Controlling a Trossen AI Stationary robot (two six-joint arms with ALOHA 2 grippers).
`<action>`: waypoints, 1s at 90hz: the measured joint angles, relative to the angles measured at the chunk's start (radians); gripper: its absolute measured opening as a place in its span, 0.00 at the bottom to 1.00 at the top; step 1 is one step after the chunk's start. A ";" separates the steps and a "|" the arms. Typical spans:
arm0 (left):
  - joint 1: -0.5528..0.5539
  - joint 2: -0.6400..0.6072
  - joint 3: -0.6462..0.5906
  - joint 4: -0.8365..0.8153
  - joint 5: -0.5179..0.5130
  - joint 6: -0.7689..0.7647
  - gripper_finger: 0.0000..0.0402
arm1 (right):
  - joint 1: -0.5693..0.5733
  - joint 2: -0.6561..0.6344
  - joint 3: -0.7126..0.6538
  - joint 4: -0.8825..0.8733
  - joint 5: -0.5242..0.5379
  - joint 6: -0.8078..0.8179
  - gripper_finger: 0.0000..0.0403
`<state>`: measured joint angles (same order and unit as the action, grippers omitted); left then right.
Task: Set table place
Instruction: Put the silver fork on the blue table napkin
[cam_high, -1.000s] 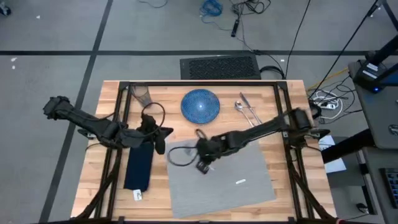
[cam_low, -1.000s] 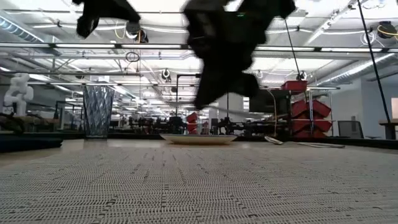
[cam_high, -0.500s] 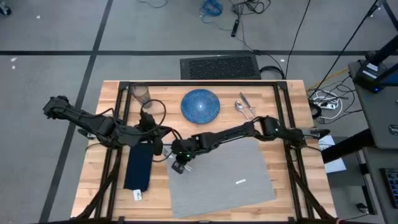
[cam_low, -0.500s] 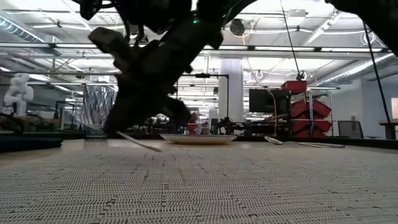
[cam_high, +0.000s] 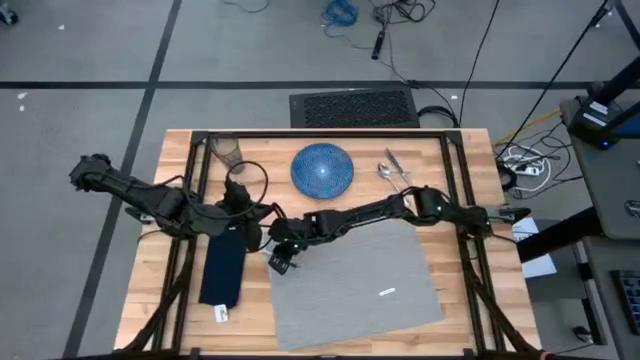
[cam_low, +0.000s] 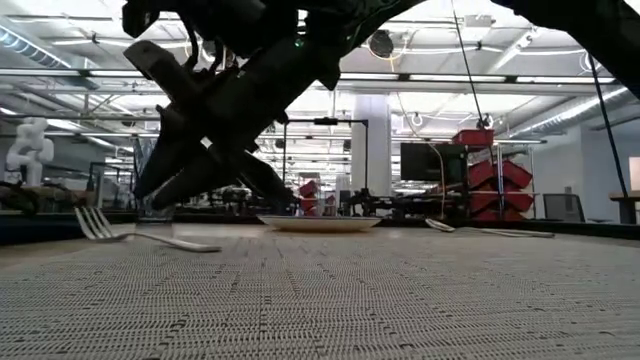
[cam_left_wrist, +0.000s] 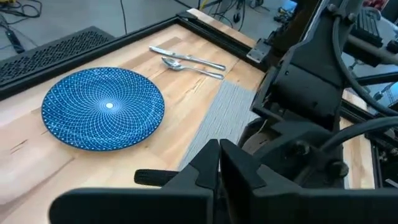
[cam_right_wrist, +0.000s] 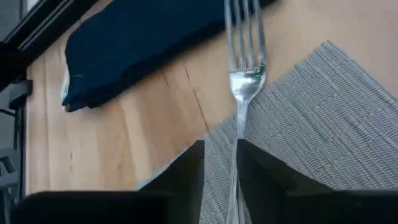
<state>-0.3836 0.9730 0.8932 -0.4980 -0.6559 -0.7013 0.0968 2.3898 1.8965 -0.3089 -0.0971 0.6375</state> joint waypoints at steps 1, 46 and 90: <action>0.000 0.000 0.000 0.000 0.000 0.000 0.00 | -0.001 0.000 0.000 0.001 0.000 -0.001 0.24; -0.018 0.000 0.000 0.000 0.000 -0.052 0.00 | 0.023 -0.226 -0.002 -0.094 -0.007 -0.195 0.32; 0.039 0.240 0.003 0.059 0.205 -0.096 0.00 | 0.045 -0.419 -0.003 -0.663 0.367 -0.355 0.32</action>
<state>-0.3444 1.2129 0.8963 -0.4387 -0.4507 -0.7969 0.1413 1.9709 1.8931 -0.9722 0.2700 0.2821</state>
